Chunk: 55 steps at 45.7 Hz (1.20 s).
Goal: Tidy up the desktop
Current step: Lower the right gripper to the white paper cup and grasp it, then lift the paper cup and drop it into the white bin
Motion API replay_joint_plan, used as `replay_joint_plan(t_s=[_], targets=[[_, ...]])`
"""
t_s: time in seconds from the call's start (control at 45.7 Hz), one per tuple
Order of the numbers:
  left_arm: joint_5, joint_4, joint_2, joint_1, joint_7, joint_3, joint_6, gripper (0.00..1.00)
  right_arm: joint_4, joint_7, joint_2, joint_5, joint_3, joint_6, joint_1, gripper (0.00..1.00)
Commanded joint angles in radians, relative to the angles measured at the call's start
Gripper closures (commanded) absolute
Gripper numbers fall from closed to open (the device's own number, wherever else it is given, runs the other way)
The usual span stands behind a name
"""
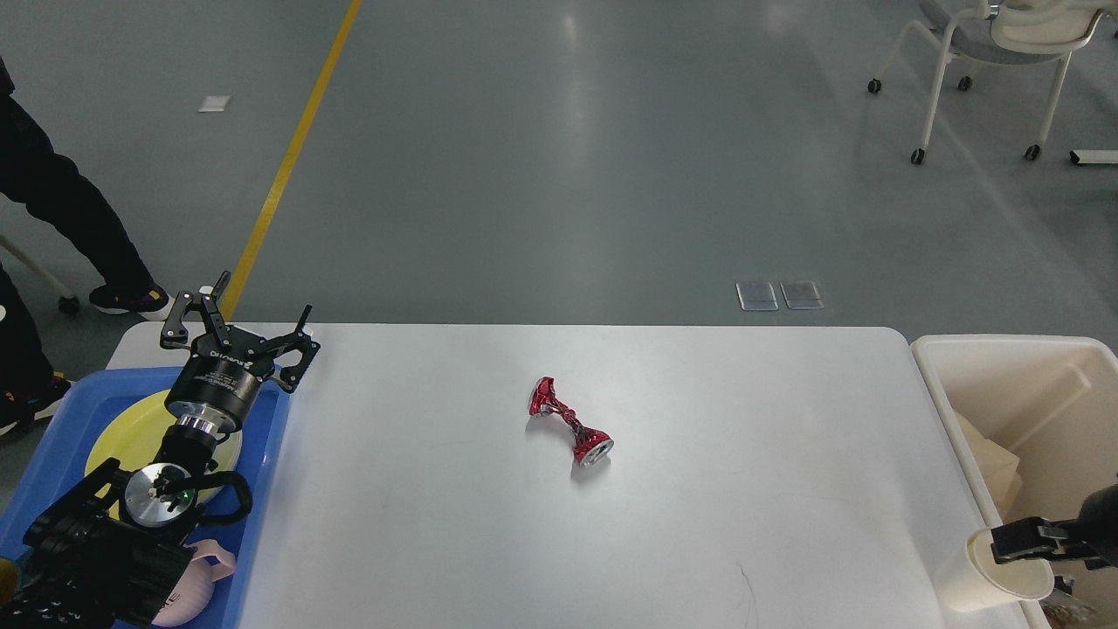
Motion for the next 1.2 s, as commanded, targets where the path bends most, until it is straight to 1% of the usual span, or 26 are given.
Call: replay_joint_plan(t_s=[0.0,0.088,0.11,0.153,0.197,0.219,0.241,0.263,0.307,0.329,0.394,0.416,0.767,0.832,0.876,0.92,1.051,1.183], targets=[[0.000,0.000,0.000,0.000,0.000,-0.001,0.000,0.00,-0.019,0.001,0.000,0.000,0.025,-0.037,-0.049,0.00],[0.000,0.000,0.000,0.000,0.000,-0.001,0.000,0.00,-0.051,0.002,0.000,0.000,0.045,-0.075,-0.098,0.00],[0.000,0.000,0.000,0.000,0.000,-0.001,0.000,0.00,-0.061,0.004,0.000,0.000,0.050,-0.086,-0.109,0.02],[0.000,0.000,0.000,0.000,0.000,-0.001,0.000,0.00,-0.071,0.005,-0.002,0.000,0.057,-0.103,-0.129,0.11],[0.000,0.000,0.000,0.000,0.000,-0.001,0.000,0.00,-0.079,0.007,-0.002,0.000,0.062,-0.117,-0.141,0.23],[0.000,0.000,0.000,0.000,0.000,-0.001,0.000,0.00,-0.082,0.010,-0.005,0.000,0.064,-0.126,-0.144,0.43],[0.000,0.000,0.000,0.000,0.000,-0.001,0.000,0.00,-0.082,0.010,-0.006,0.000,0.065,-0.131,-0.144,0.52],[0.000,0.000,0.000,0.000,0.000,-0.001,0.000,0.00,-0.081,0.010,-0.006,0.000,0.065,-0.129,-0.144,0.57],[0.000,0.000,0.000,0.000,0.000,0.001,0.000,0.00,-0.081,0.010,-0.006,0.000,0.067,-0.125,-0.144,0.59],[0.000,0.000,0.000,0.000,0.000,-0.001,0.000,0.00,-0.081,0.010,-0.008,0.000,0.067,-0.123,-0.144,0.64],[0.000,0.000,0.000,0.000,0.000,0.001,0.000,0.00,-0.084,0.010,-0.008,0.000,0.070,-0.123,-0.144,0.95],[0.000,0.000,0.000,0.000,0.000,0.001,0.000,0.00,-0.082,0.010,-0.008,0.000,0.070,-0.123,-0.144,1.00],[0.000,0.000,0.000,0.000,0.000,-0.001,0.000,0.00,-0.065,0.013,-0.034,0.002,0.088,-0.119,-0.121,1.00],[0.000,0.000,0.000,0.000,0.000,-0.001,0.000,0.00,-0.041,0.037,-0.061,0.003,0.094,-0.105,-0.079,1.00],[0.000,0.000,0.000,0.000,0.000,-0.001,0.000,0.00,-0.023,0.057,-0.087,0.006,0.077,-0.085,-0.011,1.00],[0.000,0.000,0.000,0.002,0.001,-0.001,0.000,0.00,-0.004,0.067,-0.107,0.005,0.065,-0.021,0.084,1.00],[0.000,0.000,0.000,0.002,0.001,-0.001,0.000,0.00,0.011,0.070,-0.132,0.003,-0.016,0.304,0.423,1.00],[0.000,0.000,0.000,0.002,0.001,-0.001,0.000,0.00,0.010,0.085,-0.124,-0.015,-0.103,0.536,0.785,1.00]])
